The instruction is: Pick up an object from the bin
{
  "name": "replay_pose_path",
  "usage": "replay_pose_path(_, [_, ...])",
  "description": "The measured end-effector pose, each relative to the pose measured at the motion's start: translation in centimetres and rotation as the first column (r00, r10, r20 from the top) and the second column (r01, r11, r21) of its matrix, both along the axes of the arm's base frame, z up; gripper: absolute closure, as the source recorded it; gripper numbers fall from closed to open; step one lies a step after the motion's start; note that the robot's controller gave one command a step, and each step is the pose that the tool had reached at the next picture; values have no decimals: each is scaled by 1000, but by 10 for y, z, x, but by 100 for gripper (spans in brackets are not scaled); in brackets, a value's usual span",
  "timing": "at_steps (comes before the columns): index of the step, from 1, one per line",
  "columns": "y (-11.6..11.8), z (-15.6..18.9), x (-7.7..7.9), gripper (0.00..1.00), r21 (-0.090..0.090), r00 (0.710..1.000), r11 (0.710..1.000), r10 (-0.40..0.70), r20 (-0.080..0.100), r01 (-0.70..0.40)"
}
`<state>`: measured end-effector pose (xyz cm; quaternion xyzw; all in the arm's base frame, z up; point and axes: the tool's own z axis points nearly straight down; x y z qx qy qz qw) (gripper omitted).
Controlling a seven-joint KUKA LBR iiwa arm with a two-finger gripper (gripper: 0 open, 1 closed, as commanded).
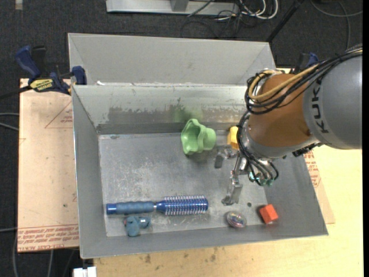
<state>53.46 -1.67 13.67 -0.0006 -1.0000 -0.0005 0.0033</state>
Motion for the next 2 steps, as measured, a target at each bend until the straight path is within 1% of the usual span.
replay_pose_path(1, [39,-71,-23,0,2,999,999,-40,-1,40])
replay_pose_path(2, [65,-67,-28,0,1,999,999,37,6,-37])
